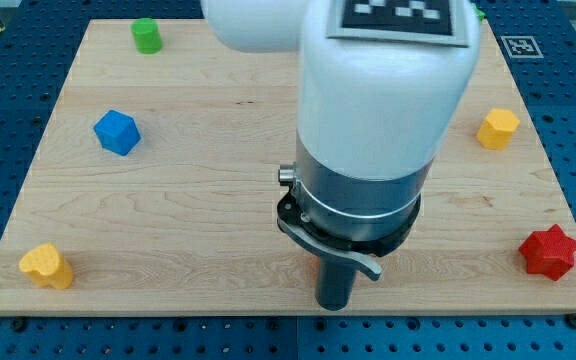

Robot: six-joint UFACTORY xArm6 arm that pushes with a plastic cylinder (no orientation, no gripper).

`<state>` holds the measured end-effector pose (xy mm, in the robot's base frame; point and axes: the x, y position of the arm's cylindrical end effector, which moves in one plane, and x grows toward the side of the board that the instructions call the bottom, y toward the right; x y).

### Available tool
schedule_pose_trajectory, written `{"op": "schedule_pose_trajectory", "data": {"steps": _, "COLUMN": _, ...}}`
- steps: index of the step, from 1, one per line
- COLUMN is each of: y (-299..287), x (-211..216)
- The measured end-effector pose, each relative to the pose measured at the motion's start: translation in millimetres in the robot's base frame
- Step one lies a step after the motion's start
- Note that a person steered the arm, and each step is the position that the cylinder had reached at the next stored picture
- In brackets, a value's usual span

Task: Push the red circle slightly right

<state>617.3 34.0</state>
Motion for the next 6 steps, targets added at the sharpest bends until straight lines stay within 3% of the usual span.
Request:
{"op": "schedule_pose_trajectory", "data": {"steps": 2, "y": -60, "x": -10}}
{"op": "schedule_pose_trajectory", "data": {"steps": 4, "y": -19, "x": -37}}
{"op": "schedule_pose_trajectory", "data": {"steps": 6, "y": -16, "x": -37}}
